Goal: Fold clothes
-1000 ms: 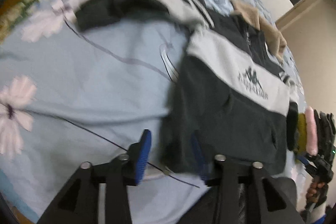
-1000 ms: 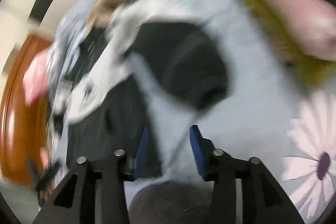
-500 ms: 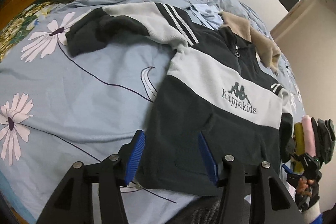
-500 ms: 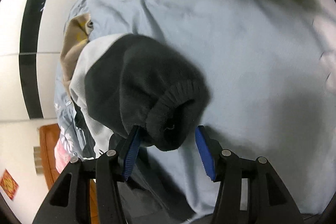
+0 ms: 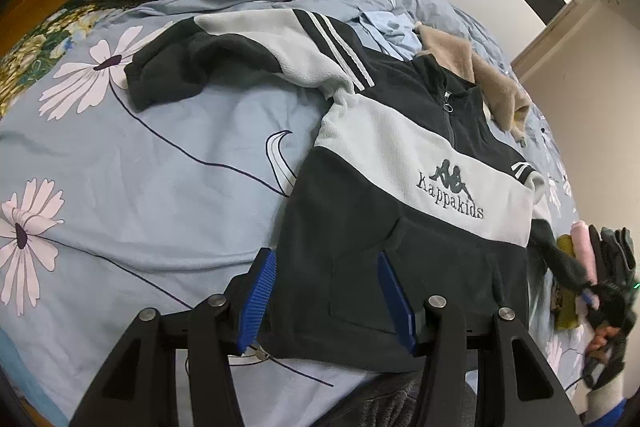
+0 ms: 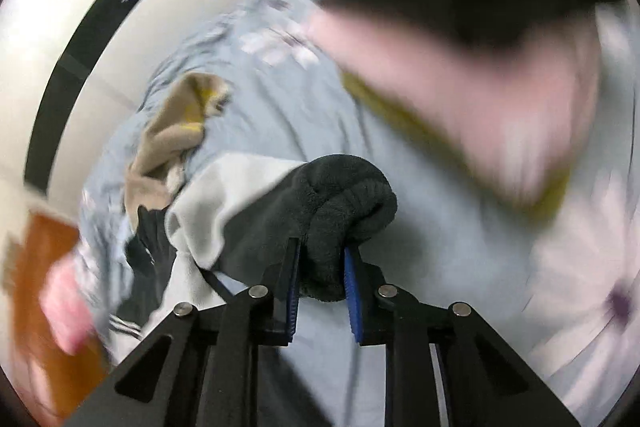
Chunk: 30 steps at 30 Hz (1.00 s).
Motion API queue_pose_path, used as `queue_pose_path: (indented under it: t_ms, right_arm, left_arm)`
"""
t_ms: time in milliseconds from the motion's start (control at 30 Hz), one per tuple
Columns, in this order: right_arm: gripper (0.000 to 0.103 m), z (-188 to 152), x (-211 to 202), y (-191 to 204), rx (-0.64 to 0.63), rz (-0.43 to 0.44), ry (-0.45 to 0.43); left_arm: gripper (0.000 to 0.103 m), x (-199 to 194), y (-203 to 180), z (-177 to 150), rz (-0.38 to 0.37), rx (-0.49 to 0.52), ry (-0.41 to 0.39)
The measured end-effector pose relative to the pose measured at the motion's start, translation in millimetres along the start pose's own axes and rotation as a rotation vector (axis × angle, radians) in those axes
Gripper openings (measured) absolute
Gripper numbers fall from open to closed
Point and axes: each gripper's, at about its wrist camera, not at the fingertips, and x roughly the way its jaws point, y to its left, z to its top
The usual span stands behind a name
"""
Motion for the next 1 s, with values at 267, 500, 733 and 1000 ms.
queue_pose_path:
  t_ms: [267, 500, 733, 1000]
  right_arm:
    - [0.02, 79, -32, 28, -0.235, -0.248, -0.185]
    - [0.02, 87, -23, 65, -0.337, -0.278, -0.172]
    - [0.02, 68, 0, 191, -0.571, -0.132, -0.17]
    - [0.009, -4, 48, 361, -0.858, 0.095, -0.11]
  left_arm:
    - [0.057, 4, 17, 0, 0.006, -0.041, -0.007]
    - [0.057, 2, 49, 2, 0.034, -0.128, -0.028]
    - [0.057, 6, 69, 15, 0.044, -0.187, -0.064]
    - [0.057, 27, 84, 27, 0.046, -0.224, -0.06]
